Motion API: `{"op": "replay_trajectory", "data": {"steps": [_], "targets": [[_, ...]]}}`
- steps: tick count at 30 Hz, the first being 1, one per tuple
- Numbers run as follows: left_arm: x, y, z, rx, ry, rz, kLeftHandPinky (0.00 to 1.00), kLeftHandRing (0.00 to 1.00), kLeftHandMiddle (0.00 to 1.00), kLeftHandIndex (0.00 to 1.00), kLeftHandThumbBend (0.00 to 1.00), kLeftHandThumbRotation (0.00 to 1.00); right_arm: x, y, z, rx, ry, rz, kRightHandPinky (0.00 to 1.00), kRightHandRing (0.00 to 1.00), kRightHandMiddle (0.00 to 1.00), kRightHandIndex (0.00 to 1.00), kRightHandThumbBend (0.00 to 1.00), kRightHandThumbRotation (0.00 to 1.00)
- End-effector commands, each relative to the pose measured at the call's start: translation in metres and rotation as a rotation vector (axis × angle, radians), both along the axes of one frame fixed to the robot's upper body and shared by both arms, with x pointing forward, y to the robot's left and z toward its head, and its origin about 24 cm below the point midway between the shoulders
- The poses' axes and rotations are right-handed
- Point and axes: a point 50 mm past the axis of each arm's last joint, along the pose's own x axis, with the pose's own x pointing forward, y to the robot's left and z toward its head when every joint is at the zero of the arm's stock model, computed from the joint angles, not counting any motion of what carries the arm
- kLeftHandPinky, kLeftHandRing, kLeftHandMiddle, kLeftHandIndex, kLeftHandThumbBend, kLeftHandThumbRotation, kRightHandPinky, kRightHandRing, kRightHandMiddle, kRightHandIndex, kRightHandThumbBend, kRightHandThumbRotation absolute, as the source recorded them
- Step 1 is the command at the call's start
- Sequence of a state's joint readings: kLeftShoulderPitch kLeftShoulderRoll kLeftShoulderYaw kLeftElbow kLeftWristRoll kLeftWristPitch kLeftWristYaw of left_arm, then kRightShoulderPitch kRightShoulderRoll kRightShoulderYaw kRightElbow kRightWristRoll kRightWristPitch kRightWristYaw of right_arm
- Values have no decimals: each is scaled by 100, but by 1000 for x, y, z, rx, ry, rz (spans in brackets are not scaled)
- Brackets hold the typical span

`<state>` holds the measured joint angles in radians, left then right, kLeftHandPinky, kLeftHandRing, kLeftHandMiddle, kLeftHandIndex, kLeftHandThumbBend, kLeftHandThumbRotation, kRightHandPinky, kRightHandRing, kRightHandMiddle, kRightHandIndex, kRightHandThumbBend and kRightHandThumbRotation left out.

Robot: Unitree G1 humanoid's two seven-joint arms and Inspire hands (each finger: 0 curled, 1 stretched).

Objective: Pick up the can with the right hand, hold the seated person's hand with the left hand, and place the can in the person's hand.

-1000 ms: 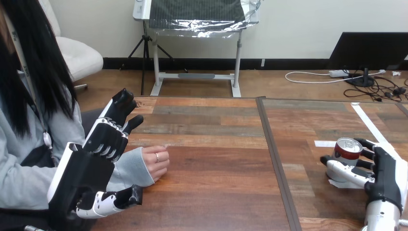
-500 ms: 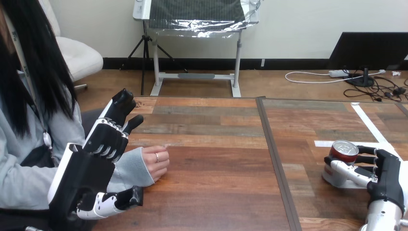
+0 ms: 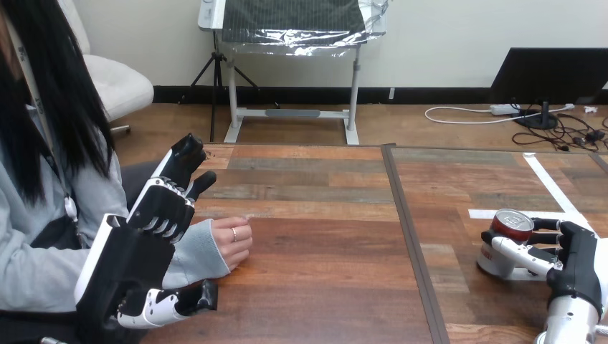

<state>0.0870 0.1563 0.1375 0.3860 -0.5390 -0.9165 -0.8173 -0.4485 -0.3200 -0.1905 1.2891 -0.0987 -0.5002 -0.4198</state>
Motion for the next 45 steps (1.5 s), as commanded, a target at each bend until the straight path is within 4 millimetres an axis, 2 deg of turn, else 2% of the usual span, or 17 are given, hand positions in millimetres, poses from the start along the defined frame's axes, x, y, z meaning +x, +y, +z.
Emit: {"op": "replay_trajectory", "data": {"steps": [1,20,35,42,45], "targets": [[9,-3,17,1,-87,-11,93,99,98,94,100,45,29,4,32,-35,-123,33,31,36,46,49,85,0],[11,-4,15,21,-102,-18,92,99,99,94,100,46,32,6,39,-59,-176,67,33,38,46,50,84,0],[12,-4,13,30,-80,-30,92,99,99,95,100,48,36,15,46,-72,-241,116,33,38,46,49,84,0],[12,-3,13,99,-96,-3,92,100,100,96,100,49,39,22,50,-83,-275,146,33,38,46,49,84,0],[11,-3,13,138,-99,32,93,99,100,96,100,46,39,25,51,-88,-283,156,33,38,46,49,84,0]]}}
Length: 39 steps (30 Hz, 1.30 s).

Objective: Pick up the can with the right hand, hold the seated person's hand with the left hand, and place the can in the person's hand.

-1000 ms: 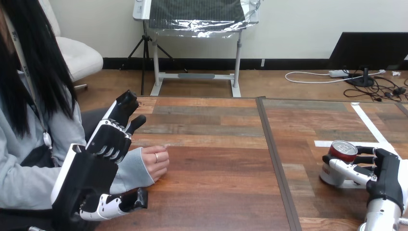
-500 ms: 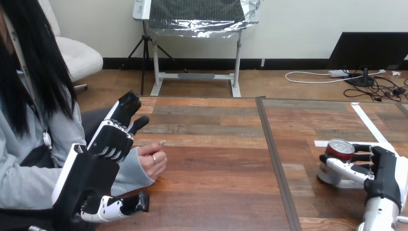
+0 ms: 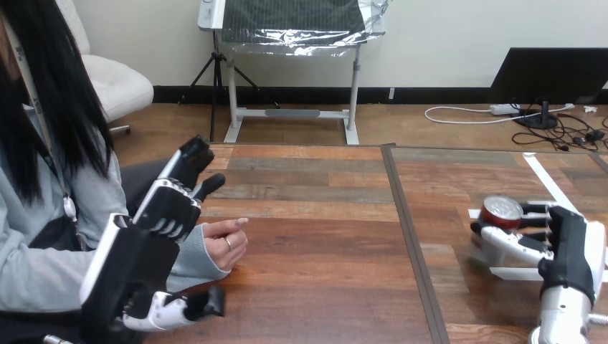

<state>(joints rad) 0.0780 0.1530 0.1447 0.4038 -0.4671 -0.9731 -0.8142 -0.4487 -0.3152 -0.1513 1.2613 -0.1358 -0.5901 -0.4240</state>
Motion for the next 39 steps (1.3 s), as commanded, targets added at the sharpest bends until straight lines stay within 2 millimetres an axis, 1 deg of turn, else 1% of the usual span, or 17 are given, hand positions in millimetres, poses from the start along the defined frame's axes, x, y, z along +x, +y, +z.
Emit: {"op": "replay_trajectory", "data": {"steps": [1,8,13,18,33,39], "targets": [[11,1,12,73,-72,47,92,99,100,96,100,44,32,15,40,-33,-194,71,33,38,46,49,83,0],[9,0,11,155,-83,102,91,98,99,96,100,36,33,22,43,-52,-219,96,32,38,45,49,83,0],[9,-1,9,195,-82,126,91,98,99,96,100,32,35,28,45,-60,-242,114,33,38,45,49,83,0],[9,-2,7,235,-82,152,92,99,99,96,100,31,36,32,48,-61,-259,126,33,39,45,49,83,0],[9,-5,5,316,-65,210,92,98,97,96,100,30,39,45,58,-57,-329,202,34,39,46,49,82,0],[10,-5,2,363,-52,198,86,94,95,93,100,23,39,51,62,-28,-353,231,34,39,46,48,81,0]]}}
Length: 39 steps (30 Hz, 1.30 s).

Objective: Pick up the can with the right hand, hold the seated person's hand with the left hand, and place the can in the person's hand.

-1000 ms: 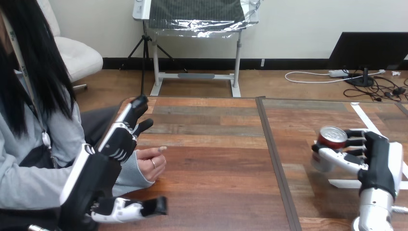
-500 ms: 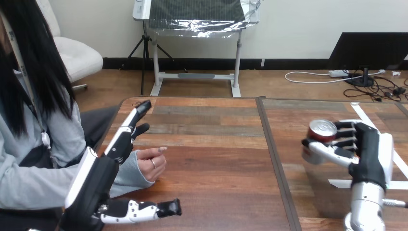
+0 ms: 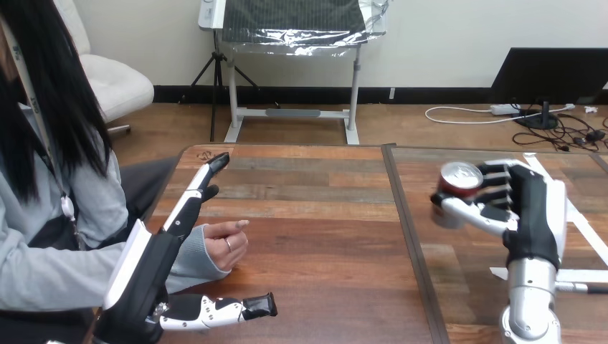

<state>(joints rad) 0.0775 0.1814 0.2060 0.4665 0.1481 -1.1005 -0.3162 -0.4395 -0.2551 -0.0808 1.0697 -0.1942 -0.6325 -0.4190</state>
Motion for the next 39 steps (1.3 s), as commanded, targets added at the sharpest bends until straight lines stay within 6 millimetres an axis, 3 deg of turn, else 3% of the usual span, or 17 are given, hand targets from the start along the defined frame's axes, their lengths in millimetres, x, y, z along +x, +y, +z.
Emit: {"op": "replay_trajectory", "data": {"steps": [1,12,22,39], "targets": [[9,0,9,51,-41,-16,85,93,94,93,100,22,17,11,36,28,-180,59,34,39,46,48,81,0],[9,-1,4,99,-6,-20,82,91,90,90,100,16,15,21,44,38,-225,131,34,39,46,48,79,0],[11,-3,4,120,-4,-11,84,91,92,91,100,17,14,25,46,69,-241,167,34,39,45,48,79,0],[15,-4,9,184,-33,15,72,80,82,85,100,14,12,29,45,87,-237,215,34,39,46,49,79,0]]}}
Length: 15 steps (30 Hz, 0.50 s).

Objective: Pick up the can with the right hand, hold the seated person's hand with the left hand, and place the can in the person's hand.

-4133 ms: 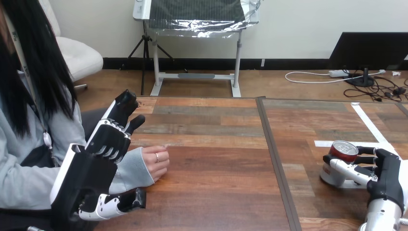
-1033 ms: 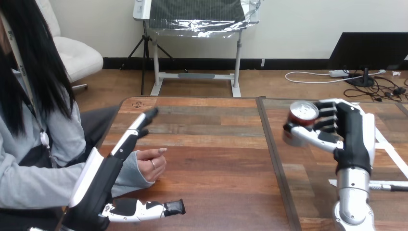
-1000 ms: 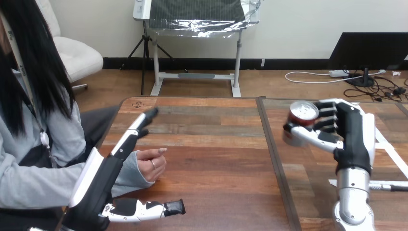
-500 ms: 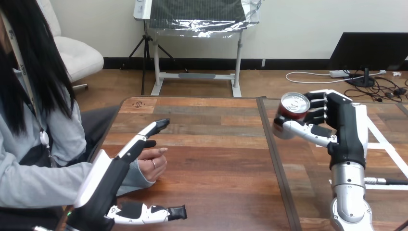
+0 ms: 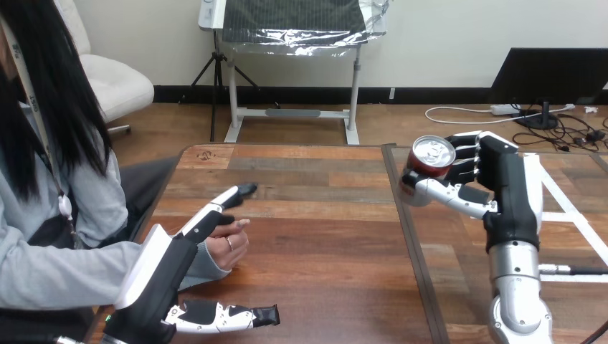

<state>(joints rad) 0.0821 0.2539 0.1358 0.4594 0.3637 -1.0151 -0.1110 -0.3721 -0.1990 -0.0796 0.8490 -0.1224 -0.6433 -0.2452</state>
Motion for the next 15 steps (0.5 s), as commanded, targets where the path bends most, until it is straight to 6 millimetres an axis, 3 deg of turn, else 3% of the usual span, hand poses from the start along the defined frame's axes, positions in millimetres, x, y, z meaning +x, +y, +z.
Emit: {"op": "replay_trajectory", "data": {"steps": [1,15], "targets": [[10,-1,19,40,-99,-16,72,80,82,85,100,15,10,4,26,13,-128,34,34,39,46,49,79,0],[16,4,28,102,-127,-2,75,80,83,84,100,17,11,6,21,21,-105,66,35,39,46,48,80,0]]}}
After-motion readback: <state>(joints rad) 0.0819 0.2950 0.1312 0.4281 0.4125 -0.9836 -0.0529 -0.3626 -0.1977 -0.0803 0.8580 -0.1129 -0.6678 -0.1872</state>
